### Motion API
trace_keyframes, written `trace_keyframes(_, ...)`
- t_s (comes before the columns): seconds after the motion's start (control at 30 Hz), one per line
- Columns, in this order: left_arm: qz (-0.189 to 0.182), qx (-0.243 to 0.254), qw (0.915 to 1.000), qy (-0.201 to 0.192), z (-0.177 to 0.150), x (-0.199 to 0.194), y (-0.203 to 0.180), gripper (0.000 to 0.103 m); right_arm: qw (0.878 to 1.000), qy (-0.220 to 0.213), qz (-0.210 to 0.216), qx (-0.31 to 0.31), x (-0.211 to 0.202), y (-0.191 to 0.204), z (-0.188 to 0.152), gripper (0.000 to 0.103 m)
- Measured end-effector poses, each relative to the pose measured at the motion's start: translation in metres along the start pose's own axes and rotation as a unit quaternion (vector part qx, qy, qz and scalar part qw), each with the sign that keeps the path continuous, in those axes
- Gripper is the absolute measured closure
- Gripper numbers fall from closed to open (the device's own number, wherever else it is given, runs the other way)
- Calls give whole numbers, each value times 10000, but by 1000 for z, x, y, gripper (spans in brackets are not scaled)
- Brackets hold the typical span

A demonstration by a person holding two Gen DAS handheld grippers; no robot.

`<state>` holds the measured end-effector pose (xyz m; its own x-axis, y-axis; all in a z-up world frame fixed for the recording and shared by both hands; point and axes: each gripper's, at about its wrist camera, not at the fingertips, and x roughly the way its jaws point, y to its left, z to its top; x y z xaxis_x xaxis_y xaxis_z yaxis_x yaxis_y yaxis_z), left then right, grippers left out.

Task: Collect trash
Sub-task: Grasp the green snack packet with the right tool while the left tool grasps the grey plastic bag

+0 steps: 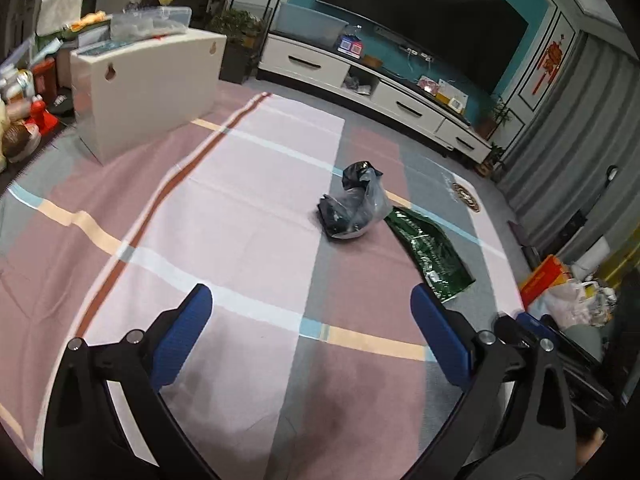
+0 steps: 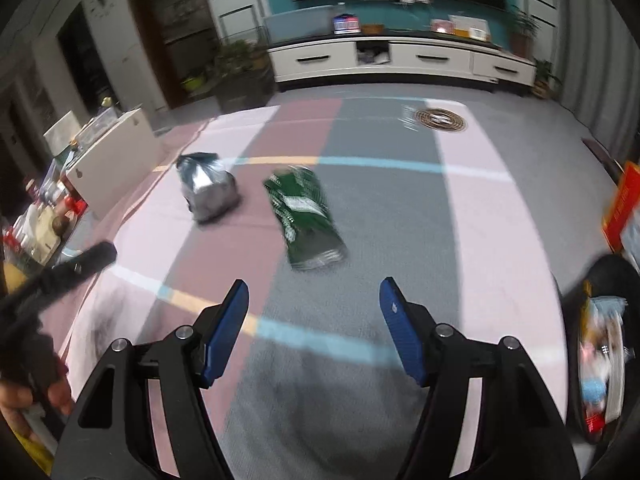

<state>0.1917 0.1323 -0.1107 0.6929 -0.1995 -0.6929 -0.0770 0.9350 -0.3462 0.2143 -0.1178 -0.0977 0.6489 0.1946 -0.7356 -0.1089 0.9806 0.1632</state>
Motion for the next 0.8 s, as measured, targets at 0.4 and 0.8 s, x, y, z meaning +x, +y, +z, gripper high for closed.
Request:
trace_keyframes(0.4, -44, -55, 9998, 179, 2, 13, 6, 4, 9973, 353, -362, -540, 80, 17, 45, 66)
trace_keyframes(0.8, -247, -56, 9992, 308, -1, 22, 0, 4, 9994, -115, -99, 315, 36, -14, 19, 99)
